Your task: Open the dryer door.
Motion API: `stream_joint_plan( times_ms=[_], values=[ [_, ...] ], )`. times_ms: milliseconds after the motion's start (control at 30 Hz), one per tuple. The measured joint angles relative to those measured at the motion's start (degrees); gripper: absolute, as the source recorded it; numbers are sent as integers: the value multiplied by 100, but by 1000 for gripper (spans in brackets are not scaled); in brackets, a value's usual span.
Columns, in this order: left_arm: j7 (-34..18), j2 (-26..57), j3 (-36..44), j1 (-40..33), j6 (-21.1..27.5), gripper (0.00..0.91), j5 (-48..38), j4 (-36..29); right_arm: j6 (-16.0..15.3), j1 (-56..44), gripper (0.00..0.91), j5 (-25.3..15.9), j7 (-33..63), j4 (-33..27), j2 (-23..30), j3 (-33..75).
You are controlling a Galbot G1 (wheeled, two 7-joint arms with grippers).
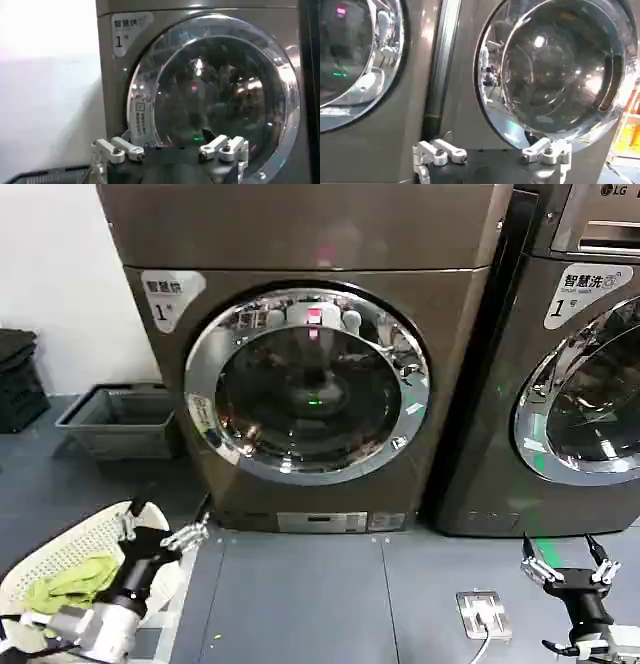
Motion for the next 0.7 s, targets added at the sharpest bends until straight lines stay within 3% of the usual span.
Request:
stream_joint_plan(
  times_ms=[333, 700],
  values=[
    [0, 1, 7, 17, -7, 907, 5, -8, 194, 2, 907, 86, -7, -17, -85, -60],
    [3, 17, 18, 53, -16, 907, 4, -35, 474, 40, 907, 497, -255, -24, -533, -311]
  ],
)
